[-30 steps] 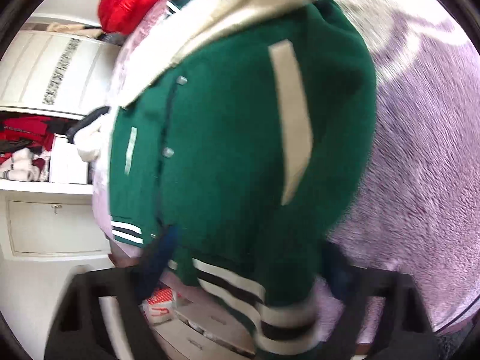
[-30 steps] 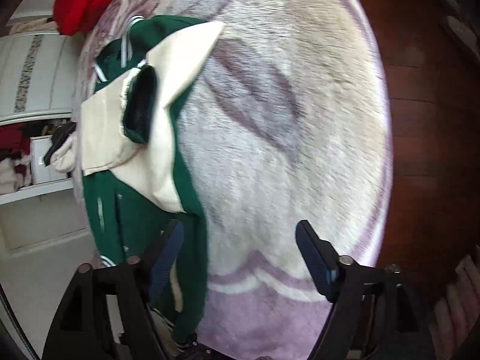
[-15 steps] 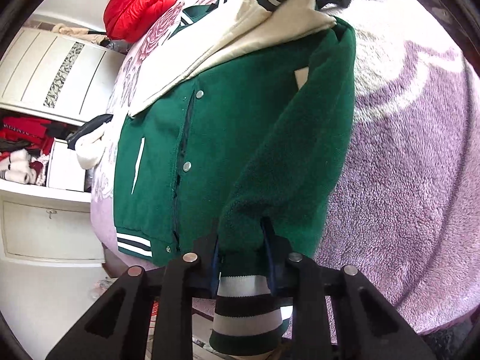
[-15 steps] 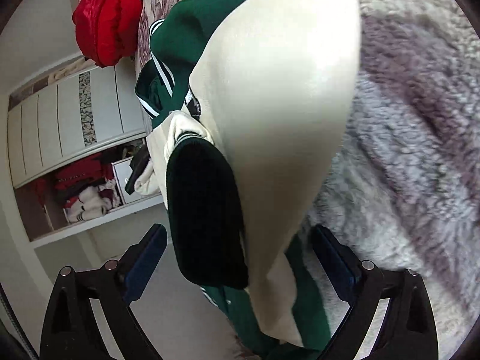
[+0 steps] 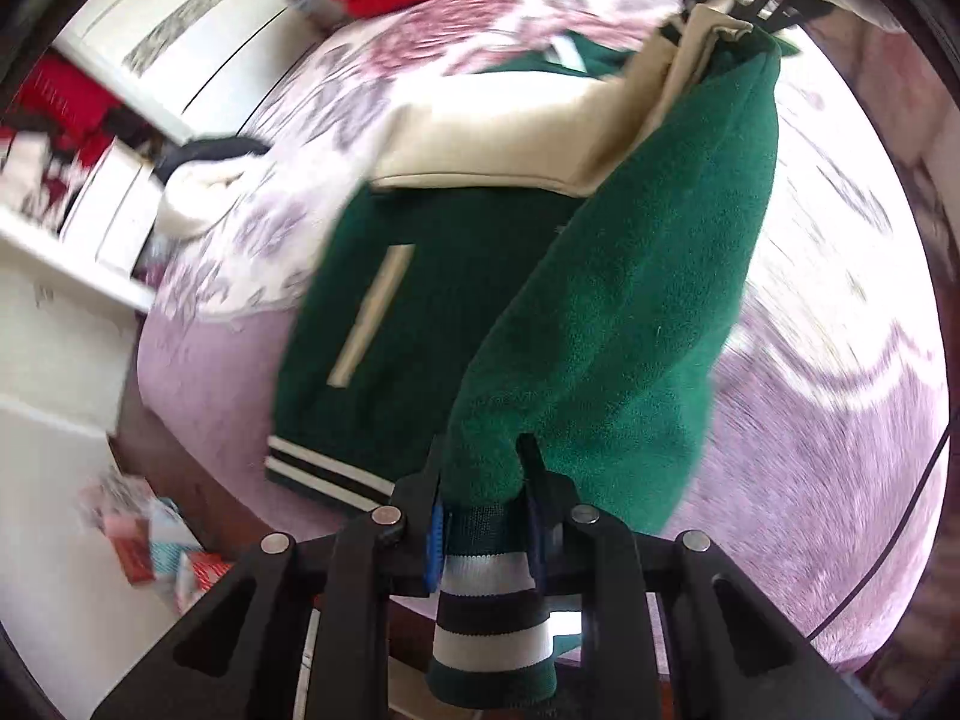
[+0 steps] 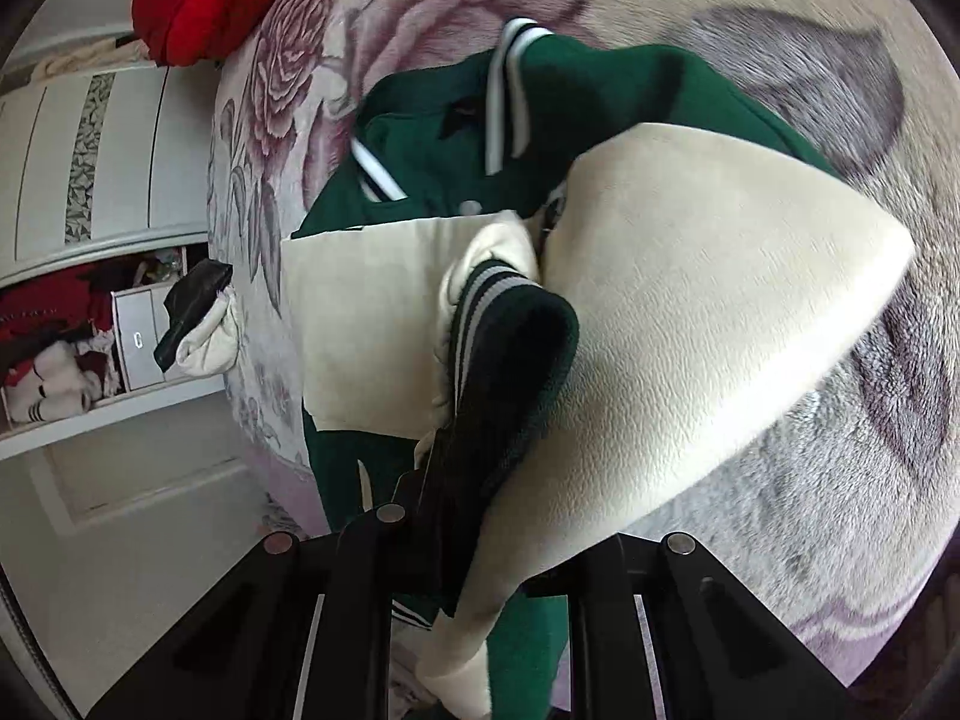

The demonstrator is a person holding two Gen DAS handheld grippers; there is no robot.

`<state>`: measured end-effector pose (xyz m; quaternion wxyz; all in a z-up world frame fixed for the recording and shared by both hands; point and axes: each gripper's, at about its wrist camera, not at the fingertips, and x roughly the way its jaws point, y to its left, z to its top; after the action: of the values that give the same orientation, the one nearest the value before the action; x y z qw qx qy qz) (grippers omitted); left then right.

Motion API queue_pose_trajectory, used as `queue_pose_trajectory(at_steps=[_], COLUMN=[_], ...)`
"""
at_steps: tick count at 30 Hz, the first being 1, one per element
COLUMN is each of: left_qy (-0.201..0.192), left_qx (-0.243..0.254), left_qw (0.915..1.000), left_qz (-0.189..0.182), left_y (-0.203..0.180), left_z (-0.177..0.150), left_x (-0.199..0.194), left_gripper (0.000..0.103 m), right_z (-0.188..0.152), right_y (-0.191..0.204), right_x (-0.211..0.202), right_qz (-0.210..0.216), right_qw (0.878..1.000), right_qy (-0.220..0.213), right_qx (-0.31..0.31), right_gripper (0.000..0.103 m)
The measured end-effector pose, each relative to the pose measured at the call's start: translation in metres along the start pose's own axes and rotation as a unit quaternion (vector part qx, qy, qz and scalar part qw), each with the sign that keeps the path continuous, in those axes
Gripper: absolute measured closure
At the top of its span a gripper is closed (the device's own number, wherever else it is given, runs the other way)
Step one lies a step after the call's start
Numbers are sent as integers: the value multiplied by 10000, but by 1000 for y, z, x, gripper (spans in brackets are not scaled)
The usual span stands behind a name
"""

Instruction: Fold large clothes

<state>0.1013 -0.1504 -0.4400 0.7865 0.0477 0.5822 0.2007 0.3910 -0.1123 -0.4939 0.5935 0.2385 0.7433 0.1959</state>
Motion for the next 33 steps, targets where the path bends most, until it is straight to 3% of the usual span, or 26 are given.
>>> queue_pose_trajectory(at_steps=[3, 7, 9, 11, 13, 15, 16, 17, 18, 20, 23, 25, 27, 28, 29, 30, 31, 33], left_qy=[68, 315, 506, 816, 1332, 1715, 1789, 1792, 1762, 1710, 1780, 1776, 1778, 1747, 1616, 1412, 1338, 1174], left_qx=[-404, -979, -1239, -1677, -2082, -2626, -2894, -3121, -3273, -3354, -3500, -3484, -3228, -3105, -3034, -2987, -2919, -3124], left_qw=[9991, 9939, 9889, 9774, 9538, 9157, 8939, 8750, 8603, 8513, 8268, 8154, 8264, 8382, 8560, 8705, 8804, 8788], left_qz=[-128, -402, -645, -997, -1706, -2511, -2919, -3237, -3488, -3654, -4027, -4268, -4258, -4130, -3861, -3649, -3490, -3411], left_y=[53, 128, 160, 196, 228, 259, 272, 283, 293, 305, 312, 305, 297, 291, 286, 285, 283, 289], left_z=[7, 11, 10, 4, -8, -27, -36, -44, -51, -62, -75, -74, -61, -54, -47, -42, -39, -38], left_x=[18, 61, 92, 133, 182, 217, 227, 232, 234, 232, 234, 235, 237, 238, 236, 232, 229, 223], left_gripper=[85, 85, 84, 80, 77, 70, 67, 65, 56, 53, 52, 45, 45, 45, 48, 72, 85, 86], right_z=[9, 16, 25, 35, 41, 44, 44, 43, 41, 31, 6, -18, -45, -58, -70, -83, -94, -115], right_y=[76, 169, 212, 236, 245, 249, 252, 254, 255, 255, 242, 226, 199, 183, 167, 147, 128, 90], right_x=[18, 83, 130, 176, 218, 250, 256, 258, 257, 250, 231, 218, 205, 200, 196, 192, 188, 189], right_qz=[-431, -976, -1219, -1289, -1359, -1281, -1132, -1043, -988, -874, -595, -505, -561, -593, -641, -632, -592, -552], right_qw=[9989, 9936, 9897, 9894, 9873, 9870, 9890, 9905, 9914, 9925, 9941, 9943, 9947, 9952, 9952, 9958, 9962, 9951], right_qy=[27, 117, 181, 299, 622, 825, 831, 791, 745, 697, 701, 697, 655, 628, 638, 638, 645, 714], right_qx=[-183, -554, -733, -591, -538, -506, -465, -431, -435, -501, -575, -636, -558, -471, -363, -183, 1, 392], right_gripper=[86, 86, 86, 86, 81, 59, 40, 26, 25, 25, 25, 25, 25, 25, 25, 25, 25, 25])
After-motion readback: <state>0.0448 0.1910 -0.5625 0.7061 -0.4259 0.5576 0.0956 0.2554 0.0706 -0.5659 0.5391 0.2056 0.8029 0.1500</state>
